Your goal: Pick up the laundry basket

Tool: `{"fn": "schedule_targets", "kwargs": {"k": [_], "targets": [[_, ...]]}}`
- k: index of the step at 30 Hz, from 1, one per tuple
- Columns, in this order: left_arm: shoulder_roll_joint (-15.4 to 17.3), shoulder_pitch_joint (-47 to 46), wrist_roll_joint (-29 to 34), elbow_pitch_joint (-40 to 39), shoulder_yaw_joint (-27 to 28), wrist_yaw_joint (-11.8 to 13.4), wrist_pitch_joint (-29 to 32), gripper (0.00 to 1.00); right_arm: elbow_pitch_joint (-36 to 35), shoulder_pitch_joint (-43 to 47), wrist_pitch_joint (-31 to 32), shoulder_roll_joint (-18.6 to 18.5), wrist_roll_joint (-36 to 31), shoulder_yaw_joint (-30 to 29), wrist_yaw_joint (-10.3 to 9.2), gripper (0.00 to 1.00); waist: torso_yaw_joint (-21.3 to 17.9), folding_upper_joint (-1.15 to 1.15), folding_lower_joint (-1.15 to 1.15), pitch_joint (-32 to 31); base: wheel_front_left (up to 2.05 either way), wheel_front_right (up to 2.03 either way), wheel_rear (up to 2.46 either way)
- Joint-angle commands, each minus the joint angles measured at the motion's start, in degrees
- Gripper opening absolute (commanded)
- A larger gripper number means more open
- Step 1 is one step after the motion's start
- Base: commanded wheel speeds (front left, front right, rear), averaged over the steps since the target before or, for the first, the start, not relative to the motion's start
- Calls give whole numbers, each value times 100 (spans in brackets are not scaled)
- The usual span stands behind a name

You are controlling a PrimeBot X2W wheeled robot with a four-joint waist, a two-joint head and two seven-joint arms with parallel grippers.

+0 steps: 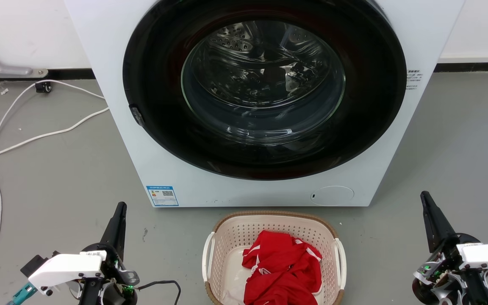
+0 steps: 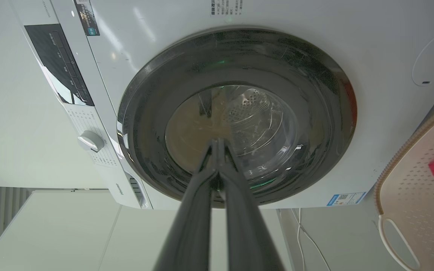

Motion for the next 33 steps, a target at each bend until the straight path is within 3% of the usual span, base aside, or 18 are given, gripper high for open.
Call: {"fn": "schedule_targets", "kwargs": {"k": [1,26,27,33], "targets": [[-4,-57,34,9,16,-18,22,0,6,-69,7,23,-6,-8,2,0,0,0,0,0,0,0,0],[-18,-60,45,9,36,-18,37,0,7,-70,15,27,-15,-14,2,0,0,0,0,0,0,0,0],[-14,-1,30,3,20,0,20,100,1,0,1,7,-1,-7,0,100,0,0,0,0,0,0,0],[-17,-15,-14,-67,-144,-1,-96,100,-126,59,-128,9,0,78,0,100,3,0,0,7,0,0,0]]}}
